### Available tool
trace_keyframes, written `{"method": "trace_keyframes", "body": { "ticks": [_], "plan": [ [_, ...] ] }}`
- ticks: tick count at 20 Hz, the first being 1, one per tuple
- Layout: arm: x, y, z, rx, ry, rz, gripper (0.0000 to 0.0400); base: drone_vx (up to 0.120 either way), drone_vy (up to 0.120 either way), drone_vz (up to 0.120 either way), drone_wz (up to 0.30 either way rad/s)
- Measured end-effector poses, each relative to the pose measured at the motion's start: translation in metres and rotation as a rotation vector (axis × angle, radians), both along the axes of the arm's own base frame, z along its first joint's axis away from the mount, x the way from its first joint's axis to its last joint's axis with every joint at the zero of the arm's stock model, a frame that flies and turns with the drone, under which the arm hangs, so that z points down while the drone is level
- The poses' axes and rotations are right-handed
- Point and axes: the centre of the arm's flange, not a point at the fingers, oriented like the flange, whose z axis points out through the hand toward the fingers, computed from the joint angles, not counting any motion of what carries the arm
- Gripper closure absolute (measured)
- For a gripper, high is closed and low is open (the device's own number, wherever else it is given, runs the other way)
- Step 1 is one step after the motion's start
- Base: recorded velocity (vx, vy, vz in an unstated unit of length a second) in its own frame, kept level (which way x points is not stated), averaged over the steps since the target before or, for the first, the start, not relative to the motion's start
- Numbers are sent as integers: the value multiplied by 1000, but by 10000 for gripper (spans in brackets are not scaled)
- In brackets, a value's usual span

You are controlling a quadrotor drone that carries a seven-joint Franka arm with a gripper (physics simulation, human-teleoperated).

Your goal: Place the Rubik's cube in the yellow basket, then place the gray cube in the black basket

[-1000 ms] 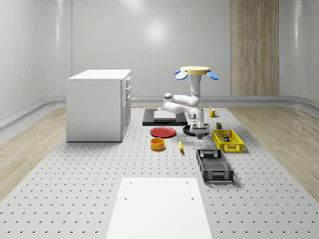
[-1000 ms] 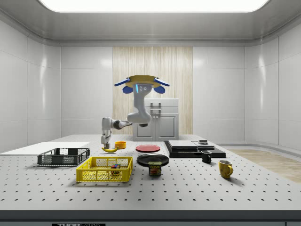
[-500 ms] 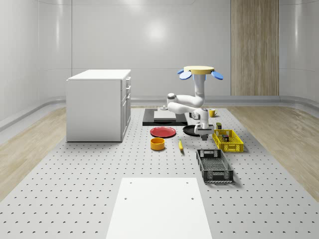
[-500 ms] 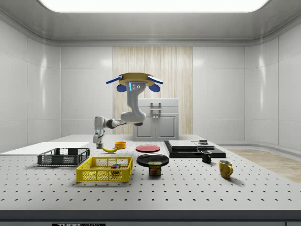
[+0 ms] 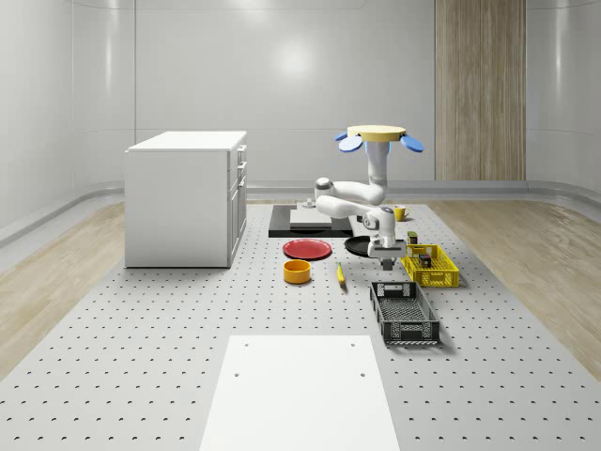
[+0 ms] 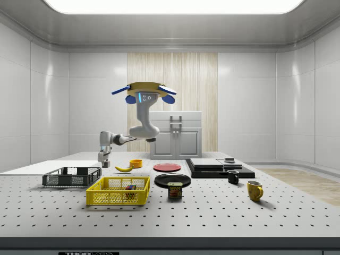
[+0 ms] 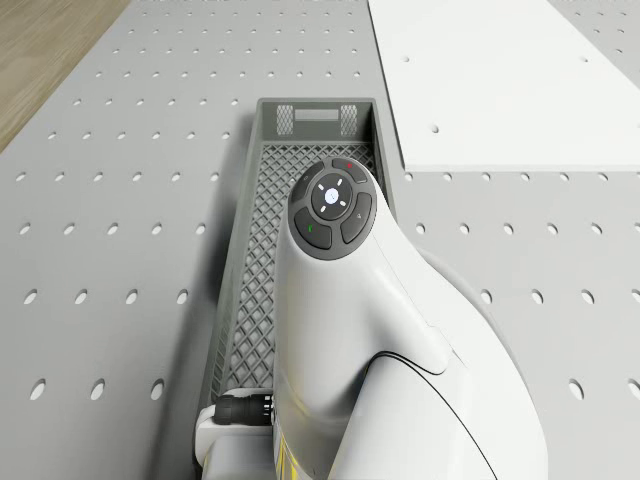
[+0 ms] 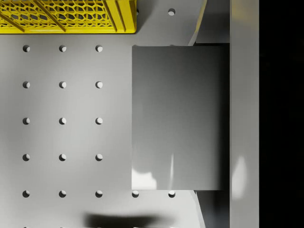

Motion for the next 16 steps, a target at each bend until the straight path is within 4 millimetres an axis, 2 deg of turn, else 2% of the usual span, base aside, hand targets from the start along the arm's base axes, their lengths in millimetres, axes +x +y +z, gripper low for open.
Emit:
{"method": "trace_keyframes", "body": {
  "ticks": [16],
  "plan": [
    [0,0,0,0,0,0,150,120,0,0,0]
  ]
}}
